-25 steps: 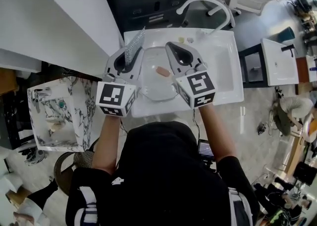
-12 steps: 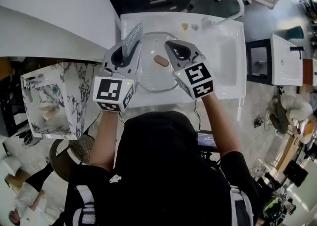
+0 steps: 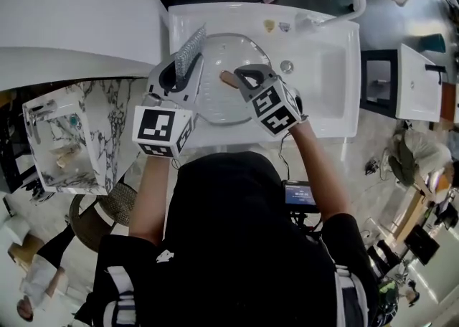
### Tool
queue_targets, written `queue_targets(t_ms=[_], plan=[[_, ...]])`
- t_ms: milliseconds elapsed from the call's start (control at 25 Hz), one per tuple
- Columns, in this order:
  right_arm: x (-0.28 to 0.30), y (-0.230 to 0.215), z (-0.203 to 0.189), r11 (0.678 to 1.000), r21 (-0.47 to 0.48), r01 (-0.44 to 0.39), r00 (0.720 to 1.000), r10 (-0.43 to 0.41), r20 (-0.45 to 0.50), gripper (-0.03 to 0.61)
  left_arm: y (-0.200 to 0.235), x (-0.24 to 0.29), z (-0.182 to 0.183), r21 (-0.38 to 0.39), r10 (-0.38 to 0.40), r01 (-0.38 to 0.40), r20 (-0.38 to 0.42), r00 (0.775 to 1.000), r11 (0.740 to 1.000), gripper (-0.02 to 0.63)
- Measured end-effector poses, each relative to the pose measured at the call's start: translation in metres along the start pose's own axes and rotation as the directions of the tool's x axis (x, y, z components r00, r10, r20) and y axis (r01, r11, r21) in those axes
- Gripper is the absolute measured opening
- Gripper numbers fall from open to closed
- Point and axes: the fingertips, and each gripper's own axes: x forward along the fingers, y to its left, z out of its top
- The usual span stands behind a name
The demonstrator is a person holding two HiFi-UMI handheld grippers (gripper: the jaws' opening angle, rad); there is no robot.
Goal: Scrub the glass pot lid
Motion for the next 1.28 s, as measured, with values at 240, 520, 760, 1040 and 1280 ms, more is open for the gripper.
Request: queue_targets(t_ms=[240, 520, 760, 1040, 1280], plan=[[0.015, 0.011, -0.021, 0.998, -0.008, -0.070, 0.995, 0.069, -0.075, 0.079, 0.006, 0.001, -0.010, 0.003, 0.017, -0.017, -0.022, 1.000, 1.000, 0.072], [0.033, 0.023, -0.046, 0.990, -0.041, -0.134, 0.979, 0.126, -0.163, 0.180, 0.006, 0.003, -0.026, 0.005, 0.031, -0.031, -0.057, 0.998, 1.000, 0.072], [0.050, 0.036, -0.066, 0.978, -0.099, -0.182, 0.958, 0.153, -0.244, 0.314, 0.008, 0.006, -0.038, -0.022, 0.031, -0.033, -0.081, 0.996, 0.999, 0.072], [0.058, 0.038, -0.080, 0.967, -0.136, -0.217, 0.939, 0.169, -0.300, 0.362, 0.005, 0.013, -0.047, 0.004, 0.032, -0.032, -0.109, 0.993, 0.999, 0.072], [0.062, 0.039, -0.085, 0.965, -0.120, -0.234, 0.934, 0.189, -0.304, 0.377, 0.002, 0.015, -0.057, -0.002, 0.030, -0.031, -0.130, 0.991, 1.000, 0.072]])
